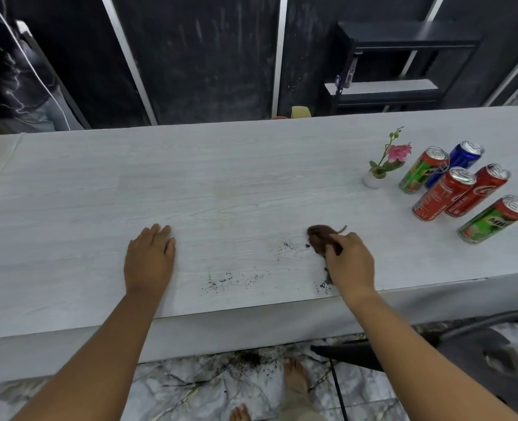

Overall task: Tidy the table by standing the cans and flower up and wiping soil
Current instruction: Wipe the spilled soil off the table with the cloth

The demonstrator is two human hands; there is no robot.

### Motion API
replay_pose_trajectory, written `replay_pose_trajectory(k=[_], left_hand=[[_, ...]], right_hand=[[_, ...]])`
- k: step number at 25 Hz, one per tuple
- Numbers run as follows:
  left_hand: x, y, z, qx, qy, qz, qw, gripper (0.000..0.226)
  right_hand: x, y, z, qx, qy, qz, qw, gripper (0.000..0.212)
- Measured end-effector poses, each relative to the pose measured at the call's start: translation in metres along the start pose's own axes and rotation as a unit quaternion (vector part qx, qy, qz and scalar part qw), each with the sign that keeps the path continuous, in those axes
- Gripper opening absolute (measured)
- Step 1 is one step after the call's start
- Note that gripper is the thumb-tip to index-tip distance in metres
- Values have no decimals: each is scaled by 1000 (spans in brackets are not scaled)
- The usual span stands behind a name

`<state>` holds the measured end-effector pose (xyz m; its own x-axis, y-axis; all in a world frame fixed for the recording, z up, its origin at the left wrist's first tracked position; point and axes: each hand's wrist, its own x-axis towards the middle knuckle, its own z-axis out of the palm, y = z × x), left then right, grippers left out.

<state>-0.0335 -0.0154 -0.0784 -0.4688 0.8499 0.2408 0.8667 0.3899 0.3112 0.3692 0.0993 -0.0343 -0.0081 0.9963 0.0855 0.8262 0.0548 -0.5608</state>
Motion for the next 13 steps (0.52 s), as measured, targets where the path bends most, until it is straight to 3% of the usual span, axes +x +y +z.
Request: replay_pose_trajectory(k=[6, 10, 13], left_hand=[[-36, 11, -5, 3, -48, -10, 999, 61], [-39, 12, -6, -10, -43, -14, 999, 69], [-39, 13, -7, -13, -37, -18, 999, 68]], right_hand=[[-15, -43, 25, 102, -96, -12, 990, 29], [9, -25, -7, 165, -16, 24, 986, 22], [31, 12, -35, 91, 29, 52, 994, 22]])
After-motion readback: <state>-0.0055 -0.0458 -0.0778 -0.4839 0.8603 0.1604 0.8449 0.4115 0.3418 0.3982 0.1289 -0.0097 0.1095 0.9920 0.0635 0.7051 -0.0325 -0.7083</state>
